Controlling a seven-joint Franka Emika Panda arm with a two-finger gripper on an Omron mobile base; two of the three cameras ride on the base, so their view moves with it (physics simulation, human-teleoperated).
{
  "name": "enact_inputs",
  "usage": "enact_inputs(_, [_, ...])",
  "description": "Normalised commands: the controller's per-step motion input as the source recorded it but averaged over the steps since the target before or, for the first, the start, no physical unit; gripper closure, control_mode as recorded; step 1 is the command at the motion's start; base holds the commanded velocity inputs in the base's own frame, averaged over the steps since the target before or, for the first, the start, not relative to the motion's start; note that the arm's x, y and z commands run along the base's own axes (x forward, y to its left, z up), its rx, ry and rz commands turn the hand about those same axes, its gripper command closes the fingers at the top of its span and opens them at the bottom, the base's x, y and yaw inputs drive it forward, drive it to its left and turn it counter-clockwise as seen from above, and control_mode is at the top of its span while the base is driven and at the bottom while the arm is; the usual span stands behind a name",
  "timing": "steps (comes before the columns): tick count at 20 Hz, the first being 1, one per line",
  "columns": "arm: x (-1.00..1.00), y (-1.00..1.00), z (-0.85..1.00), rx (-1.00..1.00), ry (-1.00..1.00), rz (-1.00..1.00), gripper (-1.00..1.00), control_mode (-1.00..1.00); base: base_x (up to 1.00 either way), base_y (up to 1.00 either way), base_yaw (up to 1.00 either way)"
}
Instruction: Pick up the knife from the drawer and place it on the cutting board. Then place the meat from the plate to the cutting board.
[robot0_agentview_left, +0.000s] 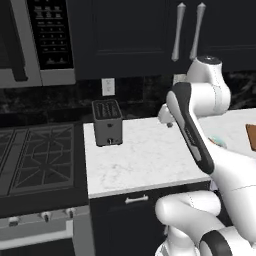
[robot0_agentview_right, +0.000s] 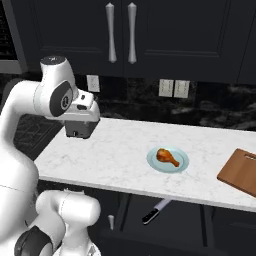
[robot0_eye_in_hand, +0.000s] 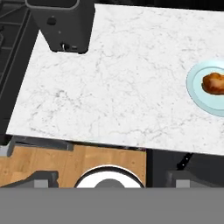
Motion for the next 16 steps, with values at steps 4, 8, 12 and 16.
enact_inputs(4, [0.00, 0.00, 0.00, 0.00, 0.00, 0.00, -1.00, 1.00, -1.00, 0.11, 0.00])
enact_inputs(8, [0.00, 0.00, 0.00, 0.00, 0.00, 0.00, -1.00, 1.00, -0.97, -0.03, 0.00])
enact_inputs(12, [0.00, 0.00, 0.00, 0.00, 0.00, 0.00, -1.00, 1.00, -0.73, -0.91, 0.14])
enact_inputs(16, [0.00, 0.00, 0.00, 0.00, 0.00, 0.00, -1.00, 1.00, -0.14, -1.00, 0.17])
